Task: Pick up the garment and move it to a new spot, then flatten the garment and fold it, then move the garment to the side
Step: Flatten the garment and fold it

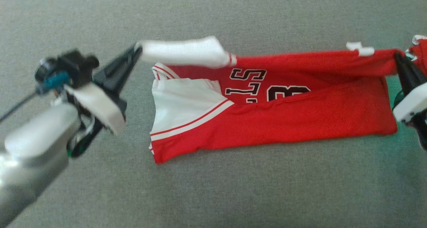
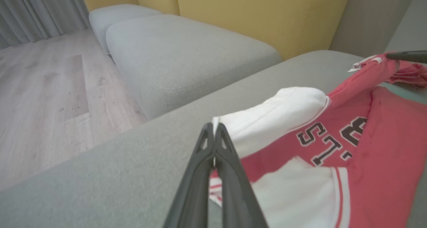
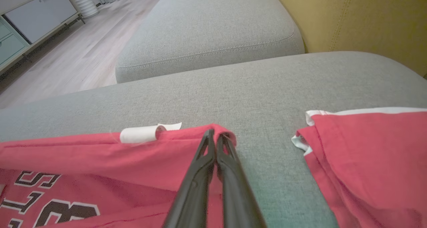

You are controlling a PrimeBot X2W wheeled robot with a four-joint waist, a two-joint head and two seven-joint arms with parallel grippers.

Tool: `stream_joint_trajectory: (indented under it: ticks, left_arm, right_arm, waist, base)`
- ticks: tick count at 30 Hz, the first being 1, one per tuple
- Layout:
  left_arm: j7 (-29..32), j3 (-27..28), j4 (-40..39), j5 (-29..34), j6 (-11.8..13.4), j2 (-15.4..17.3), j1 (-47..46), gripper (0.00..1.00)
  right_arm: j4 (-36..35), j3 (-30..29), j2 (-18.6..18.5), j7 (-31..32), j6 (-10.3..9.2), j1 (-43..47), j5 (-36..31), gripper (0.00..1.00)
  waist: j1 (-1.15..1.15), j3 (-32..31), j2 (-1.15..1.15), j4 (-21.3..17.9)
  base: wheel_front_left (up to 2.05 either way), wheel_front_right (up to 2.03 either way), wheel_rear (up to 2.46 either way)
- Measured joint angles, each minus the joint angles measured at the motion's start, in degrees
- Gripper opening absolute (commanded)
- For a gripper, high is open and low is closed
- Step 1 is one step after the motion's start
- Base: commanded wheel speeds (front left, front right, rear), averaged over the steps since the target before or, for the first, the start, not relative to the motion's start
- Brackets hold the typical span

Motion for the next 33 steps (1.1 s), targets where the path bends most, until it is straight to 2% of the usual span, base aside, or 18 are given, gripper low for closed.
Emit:
stream_joint_trajectory:
  ticks: [5, 10, 24, 25, 26, 27, 28, 29, 33]
  left_arm:
    - [-0.5, -0.5, -6.3, -1.6, 3.5, 2.7, 6.6, 0.00]
    - [-1.1, -0.6, -10.3, -3.0, 6.4, 2.8, 11.8, 0.00]
    - [-2.5, -0.4, -10.4, -4.1, 8.5, 0.6, 20.9, 0.00]
    - [-2.5, -0.3, -10.4, -4.1, 8.5, 0.4, 21.4, 0.00]
    - [-2.5, -0.1, -10.3, -4.1, 8.8, 0.1, 21.9, 0.07]
    - [-2.5, 0.1, -10.1, -4.1, 9.0, -0.2, 22.4, 0.18]
    - [-2.6, 0.6, -9.9, -4.1, 9.2, -0.6, 23.1, 0.86]
    - [-2.6, 1.5, -9.7, -4.1, 9.8, -1.0, 23.7, 1.00]
    - [-2.6, 7.9, -10.1, -1.0, 12.7, -3.8, 26.9, 1.00]
  right_arm:
    - [-1.5, -1.5, 0.0, 0.1, 0.00, 4.4, 0.0, 0.00]
    - [-2.2, -3.5, 0.1, 0.5, 0.00, 7.6, 0.0, 0.00]
    - [-4.3, -6.8, 2.2, 3.1, 0.00, 14.5, -0.3, 0.00]
    - [-4.3, -7.1, 2.3, 3.5, 0.00, 15.3, -0.3, 0.05]
    - [-4.3, -7.4, 2.4, 3.6, 0.00, 15.9, -0.3, 0.31]
    - [-4.3, -7.7, 2.6, 3.6, 0.00, 16.5, -0.3, 0.95]
    - [-4.3, -8.3, 3.0, 3.5, 0.00, 17.0, -0.6, 1.00]
    - [-4.3, -9.1, 3.5, 3.4, 0.00, 17.4, -1.1, 1.00]
    - [-5.5, -11.7, 5.9, 1.4, 0.00, 18.6, -1.9, 1.00]
  waist:
    - [0.00, -0.8, 0.00, 0.7]
    - [0.00, -1.2, 0.00, 1.2]
    - [0.01, -2.1, 0.00, 1.7]
    - [0.01, -2.3, 0.00, 1.7]
    - [0.01, -2.6, 0.00, 1.7]
    - [0.01, -2.9, 0.00, 1.7]
    - [0.01, -3.1, 0.00, 1.7]
    - [0.01, -3.5, 0.00, 1.8]
    - [0.01, -5.5, 0.00, 1.9]
  base:
    - [0.00, 0.00, 0.00]
    - [0.00, 0.00, 0.00]
    - [0.00, 0.00, 0.00]
    - [0.00, 0.00, 0.00]
    - [0.00, 0.00, 0.00]
    - [0.00, 0.00, 0.00]
    - [0.00, 0.00, 0.00]
    - [0.00, 0.00, 0.00]
    - [0.00, 0.00, 0.00]
